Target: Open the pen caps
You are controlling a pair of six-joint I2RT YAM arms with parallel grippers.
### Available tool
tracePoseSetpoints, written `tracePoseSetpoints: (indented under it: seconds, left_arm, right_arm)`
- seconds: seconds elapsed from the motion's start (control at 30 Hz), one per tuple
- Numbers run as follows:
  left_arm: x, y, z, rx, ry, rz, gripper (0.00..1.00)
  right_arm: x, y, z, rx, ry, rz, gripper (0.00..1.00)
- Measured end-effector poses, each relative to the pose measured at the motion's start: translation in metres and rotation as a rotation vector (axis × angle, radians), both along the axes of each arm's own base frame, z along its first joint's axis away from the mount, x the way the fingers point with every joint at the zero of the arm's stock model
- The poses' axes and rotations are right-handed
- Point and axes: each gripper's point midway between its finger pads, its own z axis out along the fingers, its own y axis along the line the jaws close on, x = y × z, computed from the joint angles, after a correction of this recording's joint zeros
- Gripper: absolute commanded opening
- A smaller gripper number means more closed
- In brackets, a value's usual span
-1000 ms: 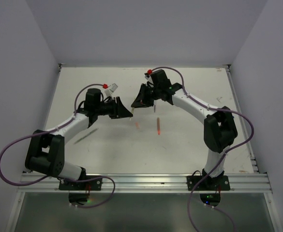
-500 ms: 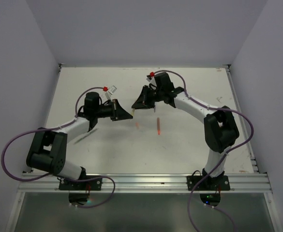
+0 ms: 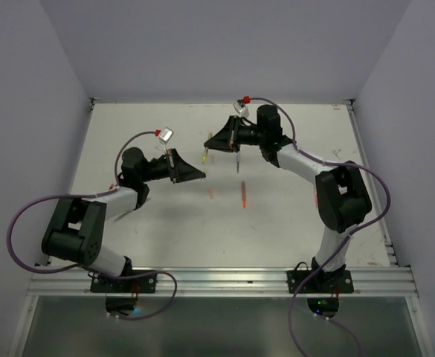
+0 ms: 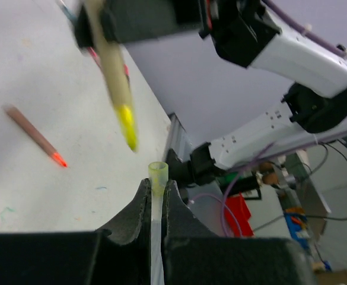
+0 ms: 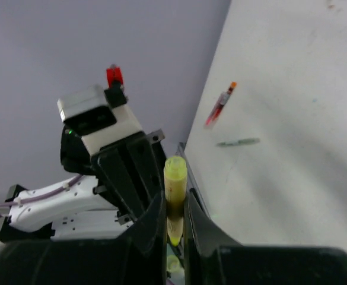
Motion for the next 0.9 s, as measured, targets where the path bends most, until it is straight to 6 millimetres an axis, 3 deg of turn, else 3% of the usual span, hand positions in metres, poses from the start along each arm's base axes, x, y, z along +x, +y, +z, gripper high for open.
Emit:
tracePoseSetpoints:
  seconds: [0.17, 0.23, 0.33, 0.53, 0.77, 0.9]
  left_arm:
    - [-0.027, -0.008, -0.021, 0.079, 0.027, -0.130, 0.00]
    - [-0.023, -0.008, -0.032, 0.133, 0.037, -0.117, 0.00]
    - [-0.009, -0.003, -0.050, 0.233, 0.071, -0.039, 0.00]
    - [0.002, 0.019, -0.092, 0.438, 0.167, 0.113, 0.00]
    - [-0.001, 0.027, -0.140, 0.591, 0.268, 0.160, 0.00]
    - [-0.001, 0.027, -0.160, 0.645, 0.303, 0.172, 0.00]
  right_arm:
    - [0.052, -0.024, -0.011, -0.162, -0.050, -0.225, 0.00]
    - [0.068, -0.038, -0.018, -0.266, -0.067, -0.307, 0.00]
    - [0.072, -0.059, -0.031, -0.440, -0.043, -0.374, 0.00]
    - [0.050, -0.105, -0.048, -0.785, 0.016, -0.348, 0.00]
    - [-0.025, -0.153, -0.130, -1.042, 0.190, -0.207, 0.00]
    - [-0.038, -0.159, -0.144, -1.072, 0.219, -0.172, 0.00]
